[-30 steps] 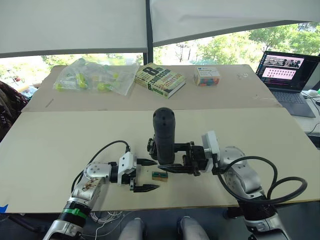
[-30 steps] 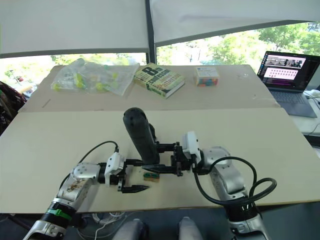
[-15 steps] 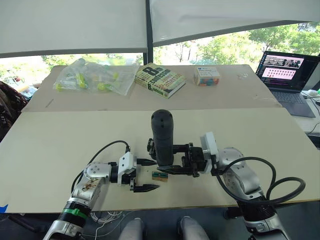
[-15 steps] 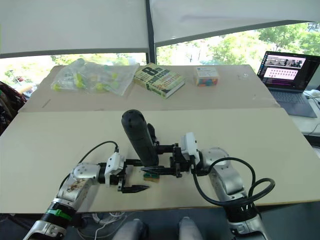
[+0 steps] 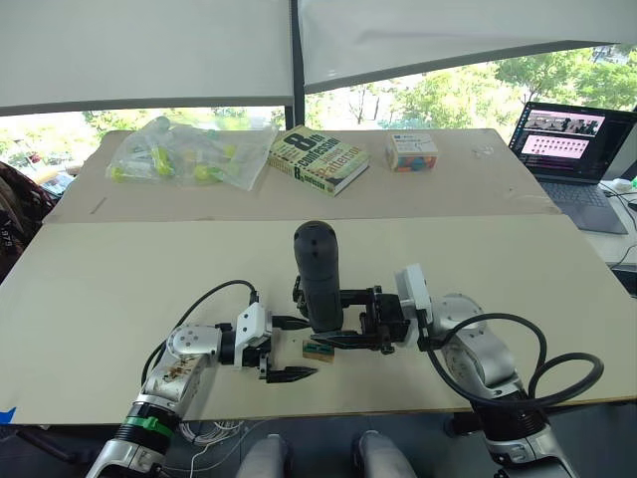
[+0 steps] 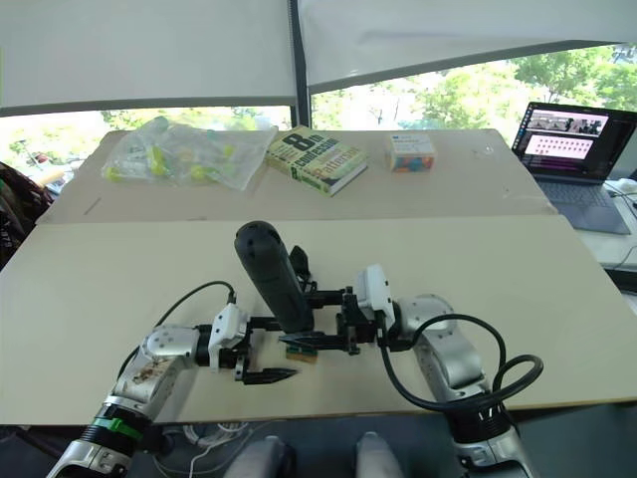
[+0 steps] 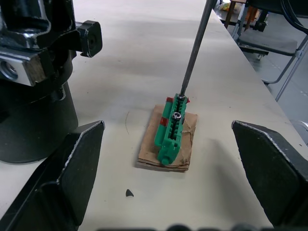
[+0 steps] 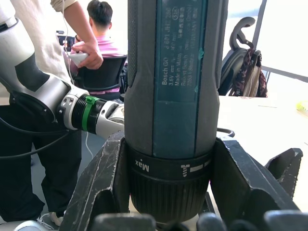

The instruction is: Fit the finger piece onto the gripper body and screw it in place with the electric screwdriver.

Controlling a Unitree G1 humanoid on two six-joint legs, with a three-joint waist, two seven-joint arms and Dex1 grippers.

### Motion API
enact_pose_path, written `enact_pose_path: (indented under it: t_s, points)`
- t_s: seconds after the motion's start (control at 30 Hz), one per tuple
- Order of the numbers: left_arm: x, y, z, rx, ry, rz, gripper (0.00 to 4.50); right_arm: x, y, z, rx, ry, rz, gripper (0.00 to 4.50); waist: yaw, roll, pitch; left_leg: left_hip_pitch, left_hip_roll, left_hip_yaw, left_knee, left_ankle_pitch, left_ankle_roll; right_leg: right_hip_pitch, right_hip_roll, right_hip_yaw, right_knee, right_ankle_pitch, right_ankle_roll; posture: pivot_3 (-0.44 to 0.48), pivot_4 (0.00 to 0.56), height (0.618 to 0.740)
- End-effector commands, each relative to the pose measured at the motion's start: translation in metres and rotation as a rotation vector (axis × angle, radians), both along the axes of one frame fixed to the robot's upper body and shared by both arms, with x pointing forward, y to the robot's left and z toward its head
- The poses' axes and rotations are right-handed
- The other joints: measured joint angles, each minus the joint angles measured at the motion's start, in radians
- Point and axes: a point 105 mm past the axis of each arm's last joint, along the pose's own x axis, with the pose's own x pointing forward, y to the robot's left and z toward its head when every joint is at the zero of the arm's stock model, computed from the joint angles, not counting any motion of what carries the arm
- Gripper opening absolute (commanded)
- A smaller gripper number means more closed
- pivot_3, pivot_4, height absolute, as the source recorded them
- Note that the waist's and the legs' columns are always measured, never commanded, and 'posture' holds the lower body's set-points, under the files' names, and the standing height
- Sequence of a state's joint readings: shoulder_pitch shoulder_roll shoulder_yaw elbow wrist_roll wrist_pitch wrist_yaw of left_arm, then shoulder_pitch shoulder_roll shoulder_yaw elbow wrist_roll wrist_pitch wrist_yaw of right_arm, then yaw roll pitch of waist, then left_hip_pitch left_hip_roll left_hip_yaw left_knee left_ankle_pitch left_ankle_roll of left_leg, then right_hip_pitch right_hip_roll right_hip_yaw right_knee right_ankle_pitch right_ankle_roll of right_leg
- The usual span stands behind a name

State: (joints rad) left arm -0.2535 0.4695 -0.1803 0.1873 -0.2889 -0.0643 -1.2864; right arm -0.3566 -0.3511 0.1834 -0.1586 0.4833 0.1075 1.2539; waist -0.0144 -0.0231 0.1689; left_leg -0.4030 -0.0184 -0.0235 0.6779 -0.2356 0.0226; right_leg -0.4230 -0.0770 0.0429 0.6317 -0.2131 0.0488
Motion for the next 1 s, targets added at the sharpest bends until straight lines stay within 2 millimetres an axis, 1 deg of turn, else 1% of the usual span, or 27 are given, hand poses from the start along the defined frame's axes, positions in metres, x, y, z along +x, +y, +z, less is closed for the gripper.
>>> enact_pose_path:
  t_s: [0.03, 0.3, 0.63, 0.73, 0.83, 1.0]
  points:
    - [-0.004, -0.003, 0.001, -0.004, -0.005, -0.013, 4.5, -0.002, 0.002, 0.01, 0.018, -0.061, 0.004, 1.91, 0.0, 0.0, 0.0, 0.0, 0.0, 0.0, 0.0, 0.0, 0.0, 0.0, 0.0, 0.0, 0.0, 0.0, 0.0, 0.0, 0.15, 0.74]
    - [-0.004, -0.002, 0.0, -0.004, 0.003, -0.014, 4.5, 0.001, 0.002, 0.009, 0.016, -0.061, -0.006, 1.91, 0.0, 0.0, 0.0, 0.0, 0.0, 0.0, 0.0, 0.0, 0.0, 0.0, 0.0, 0.0, 0.0, 0.0, 0.0, 0.0, 0.15, 0.74]
    - [-0.003, -0.001, 0.002, -0.01, 0.004, -0.006, 4.5, -0.001, 0.002, 0.012, 0.034, -0.043, 0.015, 1.91, 0.0, 0.0, 0.0, 0.0, 0.0, 0.0, 0.0, 0.0, 0.0, 0.0, 0.0, 0.0, 0.0, 0.0, 0.0, 0.0, 0.15, 0.74]
    - [-0.003, 0.002, 0.009, -0.039, 0.001, -0.006, 4.5, -0.002, 0.001, 0.017, 0.051, -0.04, 0.022, 1.91, -0.001, 0.0, 0.0, 0.0, 0.0, 0.0, 0.0, 0.0, 0.0, 0.0, 0.0, 0.0, 0.0, 0.0, 0.0, 0.0, 0.15, 0.74]
    - [-0.007, 0.008, 0.014, -0.024, -0.025, -0.019, 4.5, -0.003, -0.002, 0.025, 0.079, -0.037, 0.023, 1.91, -0.002, 0.0, 0.0, 0.0, 0.0, 0.0, 0.0, 0.0, 0.0, 0.0, 0.0, 0.0, 0.0, 0.0, 0.0, 0.0, 0.15, 0.74]
    - [-0.01, 0.019, 0.024, -0.045, -0.044, 0.005, 4.5, -0.003, -0.004, 0.029, 0.087, -0.046, 0.021, 1.91, 0.0, 0.0, 0.0, 0.0, 0.0, 0.0, 0.0, 0.0, 0.0, 0.0, 0.0, 0.0, 0.0, 0.0, 0.0, 0.0, 0.15, 0.74]
